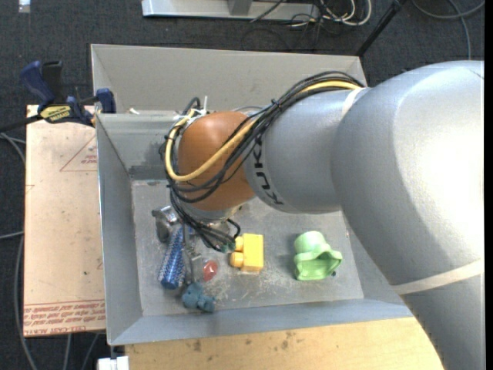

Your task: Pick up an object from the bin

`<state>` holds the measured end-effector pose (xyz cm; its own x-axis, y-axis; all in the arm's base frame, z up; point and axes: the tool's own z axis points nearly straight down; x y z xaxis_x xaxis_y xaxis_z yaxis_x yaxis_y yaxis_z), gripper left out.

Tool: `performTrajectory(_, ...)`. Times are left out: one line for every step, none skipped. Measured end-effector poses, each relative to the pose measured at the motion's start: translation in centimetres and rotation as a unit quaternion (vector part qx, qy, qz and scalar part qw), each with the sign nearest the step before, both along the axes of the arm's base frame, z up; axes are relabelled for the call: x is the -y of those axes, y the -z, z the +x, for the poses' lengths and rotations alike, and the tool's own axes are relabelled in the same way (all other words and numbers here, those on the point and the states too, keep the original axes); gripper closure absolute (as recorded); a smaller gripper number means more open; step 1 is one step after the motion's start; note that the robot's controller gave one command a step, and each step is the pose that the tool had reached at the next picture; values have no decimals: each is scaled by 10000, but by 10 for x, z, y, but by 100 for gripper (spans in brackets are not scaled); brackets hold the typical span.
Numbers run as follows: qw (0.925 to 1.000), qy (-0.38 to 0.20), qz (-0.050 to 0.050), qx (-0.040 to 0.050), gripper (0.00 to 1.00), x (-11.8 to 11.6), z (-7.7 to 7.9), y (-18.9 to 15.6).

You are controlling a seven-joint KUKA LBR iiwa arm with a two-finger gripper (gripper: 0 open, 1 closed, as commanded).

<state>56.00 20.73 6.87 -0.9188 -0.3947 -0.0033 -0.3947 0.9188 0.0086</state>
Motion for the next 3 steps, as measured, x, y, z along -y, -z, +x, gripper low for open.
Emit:
performTrajectory(10000,15,12,-2,0,0,0,0)
performTrajectory(10000,15,11,-5,100,0,0,1)
performTrajectory(10000,23,-24,45,100,-1,2,-113)
